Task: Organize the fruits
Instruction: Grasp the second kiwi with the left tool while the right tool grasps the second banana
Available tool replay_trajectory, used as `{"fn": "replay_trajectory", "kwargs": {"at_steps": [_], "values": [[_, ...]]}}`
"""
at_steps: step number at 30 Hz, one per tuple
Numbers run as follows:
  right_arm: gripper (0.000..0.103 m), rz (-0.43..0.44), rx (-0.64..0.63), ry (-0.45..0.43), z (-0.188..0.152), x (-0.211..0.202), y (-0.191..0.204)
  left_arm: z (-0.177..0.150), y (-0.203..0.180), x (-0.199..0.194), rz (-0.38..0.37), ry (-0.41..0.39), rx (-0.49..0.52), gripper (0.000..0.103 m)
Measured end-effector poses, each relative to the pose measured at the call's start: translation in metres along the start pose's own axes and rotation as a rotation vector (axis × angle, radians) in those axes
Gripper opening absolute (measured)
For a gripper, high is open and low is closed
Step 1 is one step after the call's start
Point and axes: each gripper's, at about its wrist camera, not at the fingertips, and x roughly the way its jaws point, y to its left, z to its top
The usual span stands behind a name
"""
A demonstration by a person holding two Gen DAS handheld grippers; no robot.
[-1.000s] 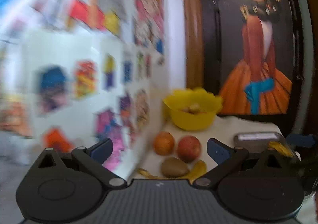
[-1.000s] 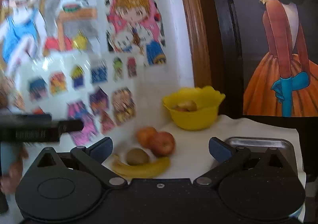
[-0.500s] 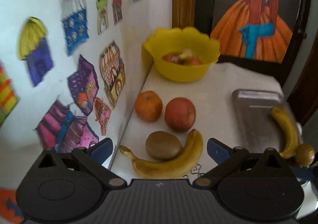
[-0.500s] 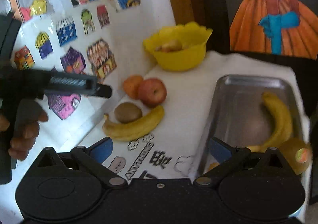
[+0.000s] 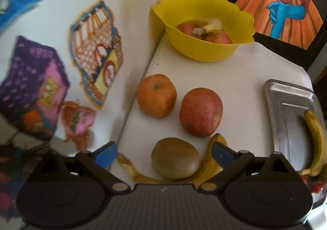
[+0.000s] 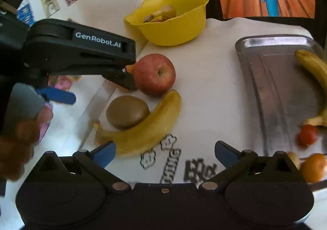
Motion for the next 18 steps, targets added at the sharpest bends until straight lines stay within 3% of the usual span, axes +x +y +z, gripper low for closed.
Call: {"fn": "replay_trajectory", "kwargs": {"at_steps": [8,18], "values": [[0.102,-0.023,0.036,0.010,0.011,0.033,0.011,0.013,0.005,0.024,-0.034,0.103,-0.040,0.100],[0.102,-0.076,-0.049,0.020,0.015,0.041,0.028,0.019,-0.004,0.039,-0.024,0.175,0.025,0.100]]}}
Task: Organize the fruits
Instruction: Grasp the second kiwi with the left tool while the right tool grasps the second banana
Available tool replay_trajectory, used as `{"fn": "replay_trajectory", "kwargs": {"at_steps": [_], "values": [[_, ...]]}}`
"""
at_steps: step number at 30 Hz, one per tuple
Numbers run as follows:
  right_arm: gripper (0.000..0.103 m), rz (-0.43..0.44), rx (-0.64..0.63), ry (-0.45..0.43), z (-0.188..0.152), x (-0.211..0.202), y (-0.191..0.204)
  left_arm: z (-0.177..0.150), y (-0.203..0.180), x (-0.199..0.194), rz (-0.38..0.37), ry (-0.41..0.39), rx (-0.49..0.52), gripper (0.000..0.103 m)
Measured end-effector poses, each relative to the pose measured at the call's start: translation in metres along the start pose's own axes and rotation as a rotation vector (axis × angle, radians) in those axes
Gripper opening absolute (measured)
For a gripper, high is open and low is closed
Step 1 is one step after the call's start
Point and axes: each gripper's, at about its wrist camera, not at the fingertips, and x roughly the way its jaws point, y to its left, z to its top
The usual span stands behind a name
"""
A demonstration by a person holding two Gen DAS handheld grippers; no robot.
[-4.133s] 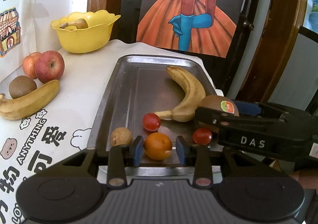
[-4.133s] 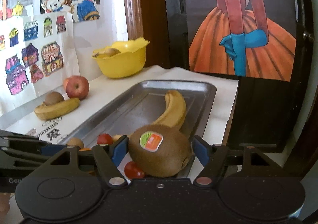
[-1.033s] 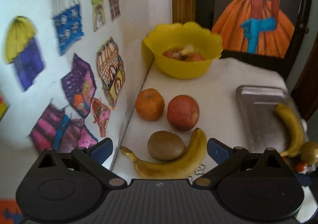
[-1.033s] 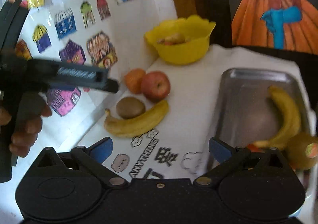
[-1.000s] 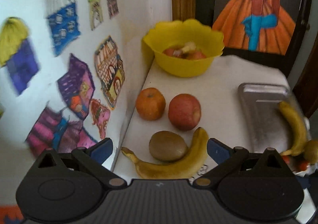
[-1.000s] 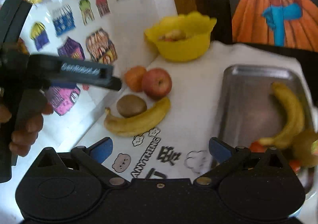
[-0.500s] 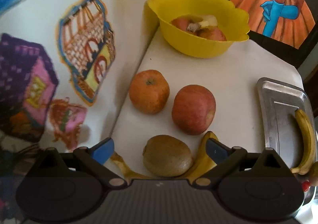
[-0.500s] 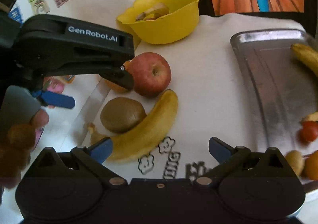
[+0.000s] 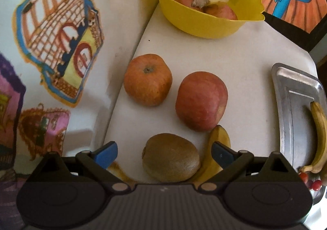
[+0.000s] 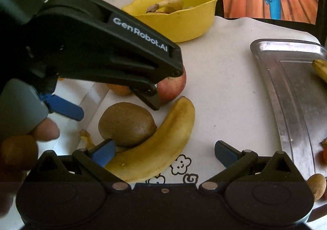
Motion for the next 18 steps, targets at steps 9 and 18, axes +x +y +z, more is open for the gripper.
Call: {"fn": "replay_trajectory", "kwargs": {"at_steps": [9,18], "values": [[0.102,-0.012,-0.132,0.069,0.003,-0.018,-0.009,-0.003,-0.002,0.005,0.023,0.020,0.034,0.093],[0.102,-0.011,-0.066,0.063,0.010,0.003,0.002,-0.005,0.007,0.002,0.011,0.021,0.000,0.086]]}}
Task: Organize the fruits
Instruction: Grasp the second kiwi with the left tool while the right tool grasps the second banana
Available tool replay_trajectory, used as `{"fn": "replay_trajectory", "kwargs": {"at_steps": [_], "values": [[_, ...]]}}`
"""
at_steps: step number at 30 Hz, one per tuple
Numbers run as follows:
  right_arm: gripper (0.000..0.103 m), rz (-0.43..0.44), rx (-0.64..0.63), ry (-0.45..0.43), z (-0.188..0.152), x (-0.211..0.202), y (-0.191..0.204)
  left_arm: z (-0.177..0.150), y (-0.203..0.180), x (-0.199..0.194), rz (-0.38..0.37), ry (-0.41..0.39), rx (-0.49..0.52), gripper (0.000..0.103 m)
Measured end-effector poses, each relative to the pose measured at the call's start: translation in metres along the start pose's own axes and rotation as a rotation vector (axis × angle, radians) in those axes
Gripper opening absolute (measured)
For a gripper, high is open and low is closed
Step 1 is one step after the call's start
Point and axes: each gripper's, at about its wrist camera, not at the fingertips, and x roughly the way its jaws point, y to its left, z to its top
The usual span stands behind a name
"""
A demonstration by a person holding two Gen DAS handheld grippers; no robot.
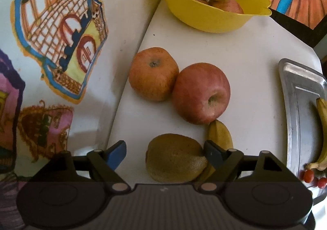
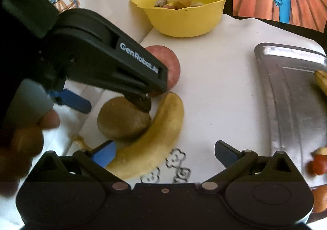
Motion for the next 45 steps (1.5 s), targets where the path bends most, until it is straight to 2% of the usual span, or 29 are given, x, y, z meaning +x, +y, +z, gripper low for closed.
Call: {"fn": "replay_trajectory", "kwargs": {"at_steps": [5,13,16,22,25,27,32,35,37,39,41,43,45], "values": [[0.102,-0.019,-0.019,0.009,0.003,0.014,0.008,-0.002,0.001,0.002,-0.004,0.010,0.008,0.084],[0.102,-0.063,-0.182,0.103,0.007,0.000,-0.001,-0.009,-0.001,0.002,-0.019,0.026,-0.005,0.080],[0.101,-0.098,-0.247,0.081,0.003,-0.009,-0.010,-0.011,0.001,0.004,-0.023,0.012,-0.006,0.079],[0.094,-0.053,-0.327,0.009,-0.010,-0.010,-0.012,-0.021,0.003,0.003,-0.037,-0.045,-0.003,0.079],[0.087,-0.039,-0.288,0.001,-0.015,-0.008,-0.013,-0.029,0.005,0.000,-0.052,-0.072,-0.019,0.077],[0.083,-0.031,-0.264,-0.010,-0.018,-0.006,-0.013,-0.033,0.007,-0.003,-0.070,-0.085,-0.033,0.069],[0.070,-0.039,-0.249,-0.046,-0.022,-0.003,-0.005,-0.037,0.007,-0.003,-0.058,-0.107,-0.056,0.069],[0.070,-0.062,-0.242,-0.058,-0.024,-0.003,-0.003,-0.041,0.009,-0.005,-0.040,-0.112,-0.083,0.069],[0.075,-0.084,-0.235,-0.071,-0.024,-0.002,-0.002,-0.042,0.010,-0.006,-0.021,-0.109,-0.094,0.068],[0.075,-0.101,-0.219,-0.076,-0.024,-0.002,-0.004,-0.043,0.010,-0.007,-0.004,-0.106,-0.103,0.068],[0.072,-0.092,-0.215,-0.078,-0.024,-0.002,-0.007,-0.046,0.012,-0.010,0.006,-0.103,-0.116,0.068],[0.055,-0.071,-0.236,-0.084,-0.026,-0.004,-0.003,-0.050,0.014,-0.012,0.009,-0.101,-0.130,0.068],[0.048,-0.062,-0.263,-0.085,-0.029,-0.007,0.002,-0.054,0.016,-0.014,0.011,-0.096,-0.141,0.068]]}}
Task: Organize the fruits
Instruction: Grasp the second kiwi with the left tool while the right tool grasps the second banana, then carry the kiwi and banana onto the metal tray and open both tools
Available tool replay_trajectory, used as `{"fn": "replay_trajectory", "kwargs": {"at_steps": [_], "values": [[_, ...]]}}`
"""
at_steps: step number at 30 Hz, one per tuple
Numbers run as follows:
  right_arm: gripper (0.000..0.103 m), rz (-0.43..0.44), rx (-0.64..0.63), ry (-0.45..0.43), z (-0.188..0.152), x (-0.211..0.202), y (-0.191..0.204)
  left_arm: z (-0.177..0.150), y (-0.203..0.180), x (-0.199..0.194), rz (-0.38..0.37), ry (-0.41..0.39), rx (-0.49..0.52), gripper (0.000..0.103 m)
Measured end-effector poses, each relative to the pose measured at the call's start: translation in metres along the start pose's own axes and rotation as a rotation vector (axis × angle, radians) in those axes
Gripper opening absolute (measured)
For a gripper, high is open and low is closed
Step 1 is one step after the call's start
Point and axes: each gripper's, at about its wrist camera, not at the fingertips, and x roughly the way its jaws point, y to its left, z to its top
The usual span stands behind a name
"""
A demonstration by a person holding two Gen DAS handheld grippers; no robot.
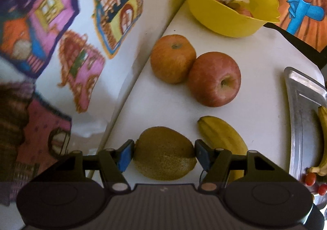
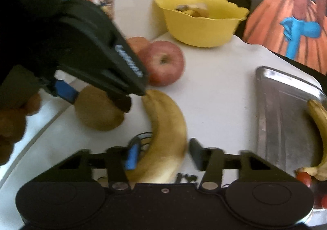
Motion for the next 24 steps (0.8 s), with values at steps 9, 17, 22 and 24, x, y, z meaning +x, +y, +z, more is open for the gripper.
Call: {"fn": "replay_trajectory", "kwargs": {"at_steps": [9,17,22,24], "values": [[0.041,0.011,0.035,0.015,-0.006,-0.010,-0.012,-0.024,0.010,-0.008,-0.020,0.010,-0.047,0.068],[0.039,0.028,0.064,-0.004,-0.017,-0.028,-0.027,-0.045,0.006,-0.023,-0.032,-0.014,-0.069,0.068],[0.039,0.040,0.071,-0.017,-0.020,-0.036,-0.035,-0.052,0.002,-0.037,-0.031,-0.038,-0.070,0.068],[0.039,0.044,0.075,-0.016,-0.021,-0.038,-0.038,-0.053,-0.002,-0.041,-0.029,-0.045,-0.070,0.068]]}}
